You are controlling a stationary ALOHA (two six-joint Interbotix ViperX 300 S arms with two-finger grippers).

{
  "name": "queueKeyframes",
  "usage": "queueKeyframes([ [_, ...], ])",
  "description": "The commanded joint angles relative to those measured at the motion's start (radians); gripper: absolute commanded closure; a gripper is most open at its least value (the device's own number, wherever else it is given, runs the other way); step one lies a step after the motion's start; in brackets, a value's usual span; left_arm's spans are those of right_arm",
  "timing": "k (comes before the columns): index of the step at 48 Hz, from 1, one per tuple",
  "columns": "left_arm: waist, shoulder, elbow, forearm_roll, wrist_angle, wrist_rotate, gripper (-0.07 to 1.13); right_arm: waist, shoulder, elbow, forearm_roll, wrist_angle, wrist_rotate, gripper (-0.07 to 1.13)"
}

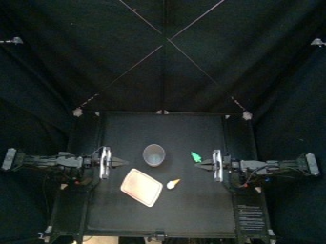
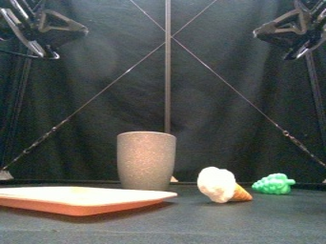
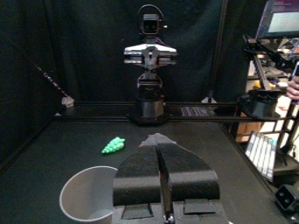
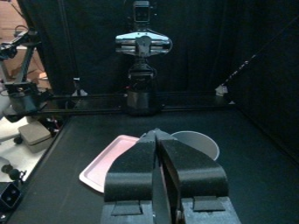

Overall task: Pick the ice cream then place it in the grey bowl
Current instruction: Pick the ice cream

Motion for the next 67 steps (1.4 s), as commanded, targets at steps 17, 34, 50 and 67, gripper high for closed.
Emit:
queueKeyframes([
  [17, 0.011, -0.009, 0.008, 0.026, -0.077, 0.006, 1.09, 0.132, 0.354, -0.100, 0.009, 0.038, 0.034, 0.85],
  [34, 0.009, -0.011, 0.011, 0.028, -0.075, 0.006, 1.09, 0.167, 0.703, -0.229, 0.109, 0.058, 0.034, 0.04],
  [50, 0.009, -0.011, 0.015, 0.041, -0.074, 0.006, 1.09, 0.164, 0.853, -0.276, 0.146, 0.169, 0.029, 0.04],
  [67, 0.008, -0.011, 0.020, 0.041, -0.075, 0.006, 1.09, 0.135, 0.976, -0.342, 0.135, 0.184, 0.029, 0.04],
])
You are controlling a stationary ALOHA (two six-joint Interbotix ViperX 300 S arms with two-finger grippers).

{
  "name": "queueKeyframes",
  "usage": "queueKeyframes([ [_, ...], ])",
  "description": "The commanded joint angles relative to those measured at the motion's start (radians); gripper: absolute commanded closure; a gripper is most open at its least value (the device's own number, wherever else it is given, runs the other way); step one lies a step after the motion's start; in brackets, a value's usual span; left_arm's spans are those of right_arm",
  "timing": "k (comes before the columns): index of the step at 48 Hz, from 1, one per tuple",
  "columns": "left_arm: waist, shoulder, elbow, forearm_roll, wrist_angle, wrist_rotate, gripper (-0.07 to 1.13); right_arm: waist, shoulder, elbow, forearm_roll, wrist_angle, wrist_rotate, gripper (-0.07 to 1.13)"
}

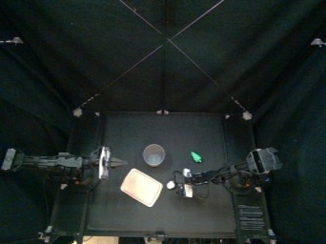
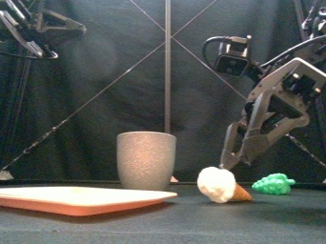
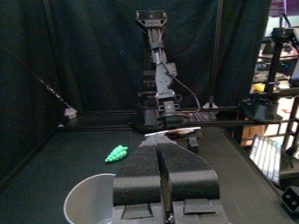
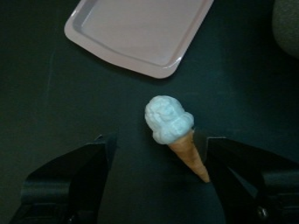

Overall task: Pick the ice cream then place it in the grey bowl
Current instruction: Pick the ice cream

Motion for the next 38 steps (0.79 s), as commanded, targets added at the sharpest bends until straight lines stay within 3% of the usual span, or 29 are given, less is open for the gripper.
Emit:
queueKeyframes([
  [1, -0.003, 0.003, -0.012, 0.002, -0.009, 0.000, 1.09, -0.023, 0.011, -0.032, -0.003, 0.009, -0.002, 0.04],
  [19, -0.003, 0.003, -0.012, 0.002, -0.009, 0.000, 1.09, -0.083, 0.075, -0.074, -0.005, 0.058, -0.002, 0.09],
  [32, -0.003, 0.003, -0.011, 0.002, -0.009, 0.000, 1.09, -0.086, 0.087, -0.103, -0.005, 0.092, -0.002, 0.40],
  [38, -0.003, 0.003, -0.012, 0.002, -0.008, 0.000, 1.09, -0.098, 0.072, -0.124, -0.005, 0.092, -0.002, 0.46],
])
